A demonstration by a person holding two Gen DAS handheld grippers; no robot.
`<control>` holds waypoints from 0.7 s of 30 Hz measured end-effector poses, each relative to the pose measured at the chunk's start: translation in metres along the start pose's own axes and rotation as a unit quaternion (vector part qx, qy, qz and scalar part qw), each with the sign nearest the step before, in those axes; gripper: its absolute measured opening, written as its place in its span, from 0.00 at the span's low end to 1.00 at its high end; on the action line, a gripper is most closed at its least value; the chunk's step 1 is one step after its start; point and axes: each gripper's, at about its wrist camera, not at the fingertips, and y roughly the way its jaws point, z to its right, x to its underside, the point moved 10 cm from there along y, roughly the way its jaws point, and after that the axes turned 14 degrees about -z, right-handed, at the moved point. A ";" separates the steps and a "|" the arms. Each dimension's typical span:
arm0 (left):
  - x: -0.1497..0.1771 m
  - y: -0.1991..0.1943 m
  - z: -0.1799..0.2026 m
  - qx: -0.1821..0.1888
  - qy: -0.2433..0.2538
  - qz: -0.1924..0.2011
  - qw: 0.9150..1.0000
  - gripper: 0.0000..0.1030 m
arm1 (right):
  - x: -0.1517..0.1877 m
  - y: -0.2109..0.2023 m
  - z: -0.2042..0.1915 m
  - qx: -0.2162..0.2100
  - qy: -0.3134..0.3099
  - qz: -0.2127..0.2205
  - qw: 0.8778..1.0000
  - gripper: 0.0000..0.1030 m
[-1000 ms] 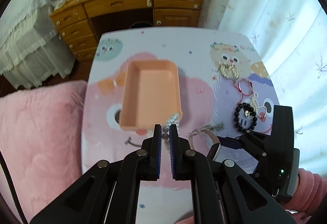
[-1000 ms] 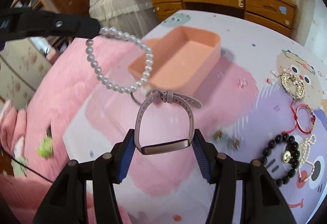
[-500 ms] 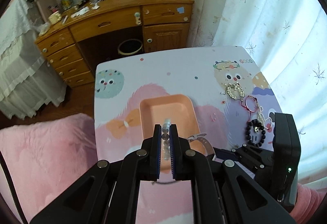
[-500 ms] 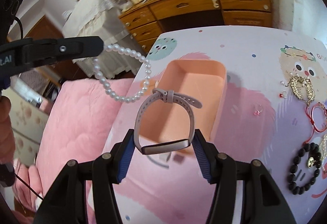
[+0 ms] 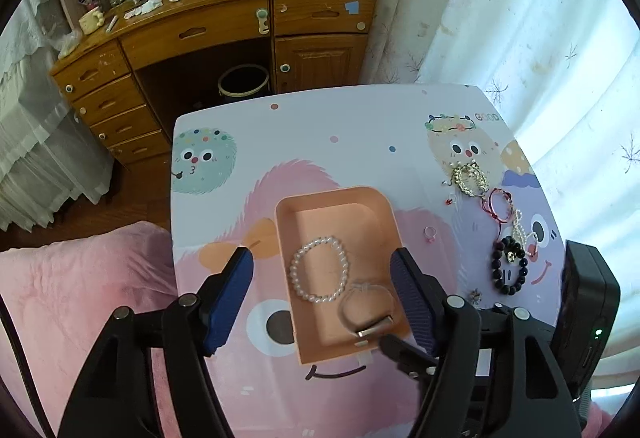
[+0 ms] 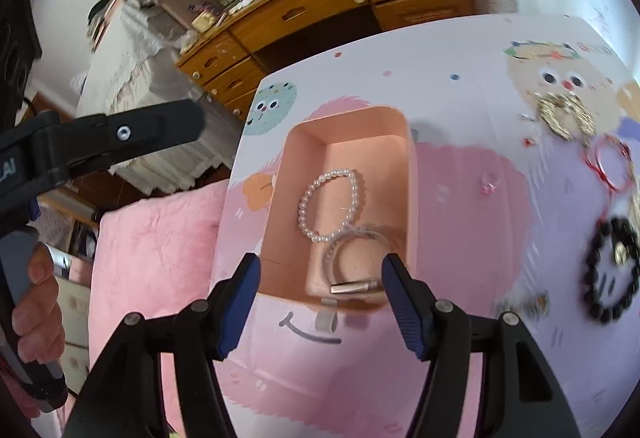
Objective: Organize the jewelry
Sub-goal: 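Carry the watch and pearl bracelet into the peach tray and open both grippers, then grasp the black bead bracelet with the left gripper while the right gripper grasps the pearl necklace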
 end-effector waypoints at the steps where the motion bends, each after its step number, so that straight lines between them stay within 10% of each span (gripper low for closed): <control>1: 0.002 -0.001 -0.002 -0.006 0.002 0.000 1.000 0.77 | 0.005 -0.003 0.002 0.004 0.005 0.005 1.000 0.63; 13: 0.092 0.024 0.009 -0.010 0.052 -0.056 0.997 0.83 | 0.091 -0.001 0.039 0.016 0.120 -0.013 0.993 0.68; 21: 0.165 0.060 0.041 0.008 0.088 -0.136 0.987 0.83 | 0.150 -0.024 0.100 0.008 0.268 -0.014 0.963 0.68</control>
